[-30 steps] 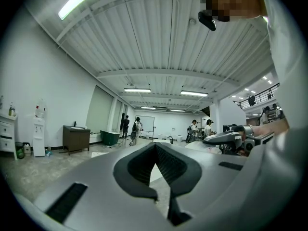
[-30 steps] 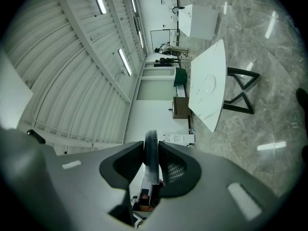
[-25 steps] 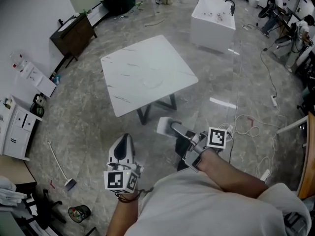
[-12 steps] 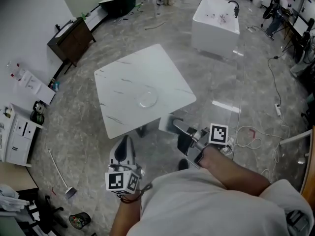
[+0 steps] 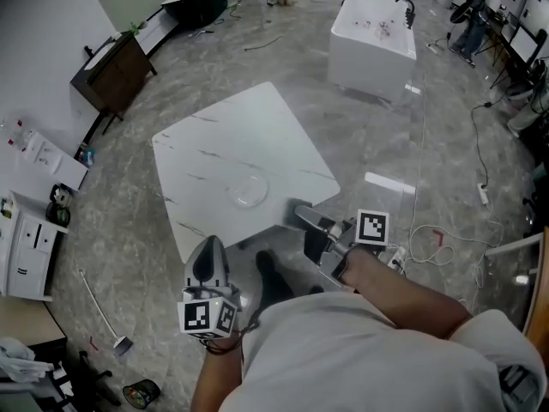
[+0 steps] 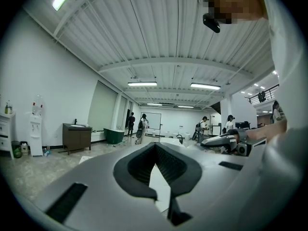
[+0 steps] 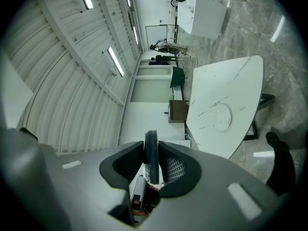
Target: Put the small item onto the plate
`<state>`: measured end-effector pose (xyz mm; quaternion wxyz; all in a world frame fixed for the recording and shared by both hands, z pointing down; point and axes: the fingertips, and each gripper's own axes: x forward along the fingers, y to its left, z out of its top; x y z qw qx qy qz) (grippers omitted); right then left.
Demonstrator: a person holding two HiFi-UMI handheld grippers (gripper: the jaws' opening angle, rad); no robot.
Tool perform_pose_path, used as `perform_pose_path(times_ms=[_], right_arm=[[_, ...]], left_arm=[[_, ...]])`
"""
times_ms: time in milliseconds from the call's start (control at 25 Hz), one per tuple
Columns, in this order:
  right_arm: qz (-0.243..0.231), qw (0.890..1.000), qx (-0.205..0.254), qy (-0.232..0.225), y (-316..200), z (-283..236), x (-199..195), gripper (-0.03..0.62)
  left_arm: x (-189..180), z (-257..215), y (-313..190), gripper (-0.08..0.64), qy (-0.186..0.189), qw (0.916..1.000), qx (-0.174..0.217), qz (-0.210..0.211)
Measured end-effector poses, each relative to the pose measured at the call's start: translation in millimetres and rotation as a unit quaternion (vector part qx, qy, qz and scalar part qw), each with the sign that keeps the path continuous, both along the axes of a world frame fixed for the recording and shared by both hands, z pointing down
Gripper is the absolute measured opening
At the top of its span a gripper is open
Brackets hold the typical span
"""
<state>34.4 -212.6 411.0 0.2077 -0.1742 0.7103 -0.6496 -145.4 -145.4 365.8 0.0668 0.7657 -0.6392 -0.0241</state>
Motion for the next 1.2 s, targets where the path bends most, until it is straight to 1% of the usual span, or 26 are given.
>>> perform_pose_path(times_ms=[200,320,400,520,680,760,880,1040,1200], right_arm=[[-0.001,1.000,-0.007,0.028,-54.8,23.9,-37.8,0.091],[0.002,0.999,-0.018,0.042,-89.1,38.7,-60.1,0.091],[0.007,0.998,-0.029,0.049,-112.9,51.3,-76.1,0.091],[0.012,0.997,-0.038,0.071,-145.1,76.9,-99.0,0.091],[0.004,0.994,-0.047,0.097,-183.2,118.3,-123.1,0.091],[0.003,0.991,-0.067,0.119,-197.5,143.0,-132.4,0.091],[0.002,0.988,-0.087,0.131,-213.7,172.2,-147.8,0.091],[0.002,0.985,-0.100,0.141,-233.3,215.3,-163.6,0.091],[-0.002,0.977,-0.121,0.174,-241.9,269.3,-169.3,0.091]], left_arm=[[-29.2,14.2,-58.1,0.006,0.009,0.9999,-0.005,0.012],[-43.9,27.3,-98.6,0.006,0.005,0.9995,-0.012,0.027],[-54.8,42.8,-125.6,0.006,0.000,0.9989,-0.021,0.041],[-73.7,69.9,-160.0,0.006,0.006,0.9976,-0.037,0.058],[-92.4,94.0,-200.4,0.006,0.011,0.9958,-0.042,0.080],[-102.4,113.9,-216.7,0.006,0.012,0.9946,-0.051,0.090],[-115.1,143.7,-235.6,0.006,0.014,0.9919,-0.075,0.102],[-126.2,177.8,-255.8,0.005,0.017,0.9879,-0.102,0.116],[-133.3,208.1,-264.9,0.006,0.029,0.9845,-0.120,0.124]])
